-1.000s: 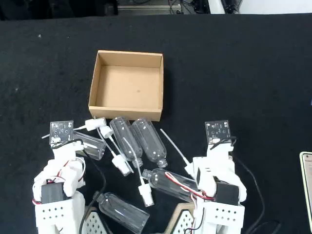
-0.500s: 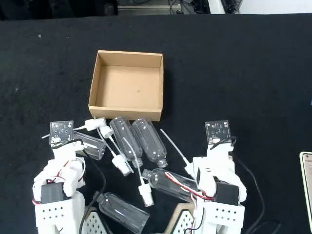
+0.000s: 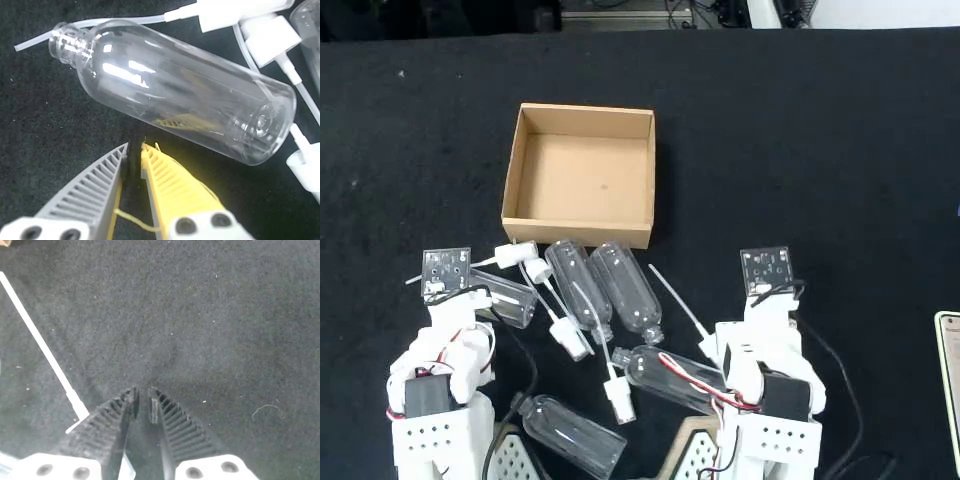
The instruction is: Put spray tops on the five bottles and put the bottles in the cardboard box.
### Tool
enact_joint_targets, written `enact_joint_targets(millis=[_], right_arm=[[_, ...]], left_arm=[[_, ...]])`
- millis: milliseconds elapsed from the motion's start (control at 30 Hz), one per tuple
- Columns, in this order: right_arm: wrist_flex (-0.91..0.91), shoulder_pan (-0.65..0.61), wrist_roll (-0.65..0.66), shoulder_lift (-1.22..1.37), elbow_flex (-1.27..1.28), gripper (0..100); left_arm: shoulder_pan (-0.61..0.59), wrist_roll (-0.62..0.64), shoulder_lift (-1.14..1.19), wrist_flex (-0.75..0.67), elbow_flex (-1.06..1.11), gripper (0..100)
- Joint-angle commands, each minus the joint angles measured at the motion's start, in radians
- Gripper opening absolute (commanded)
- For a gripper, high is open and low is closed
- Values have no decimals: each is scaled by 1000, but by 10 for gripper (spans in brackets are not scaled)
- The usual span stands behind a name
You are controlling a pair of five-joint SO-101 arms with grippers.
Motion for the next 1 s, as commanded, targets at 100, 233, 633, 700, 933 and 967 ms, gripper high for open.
enact_joint_targets(millis=[100,233,633,700,933,967], right_arm=[[-72,-21,11,-76,-25,11],[-152,-23,11,-76,-124,12],[-229,-132,101,-76,-302,12],[-241,-147,101,-74,-323,12],[-232,-157,97,-65,-443,12],[-232,-157,97,-65,-452,12]], left_arm=[[-1,2,-14,11,24,30],[-1,2,-14,11,24,30],[-5,-57,-15,-57,7,30],[-73,-155,-15,-127,-35,30],[-220,-304,-15,-183,-248,30],[-229,-304,-14,-173,-277,30]])
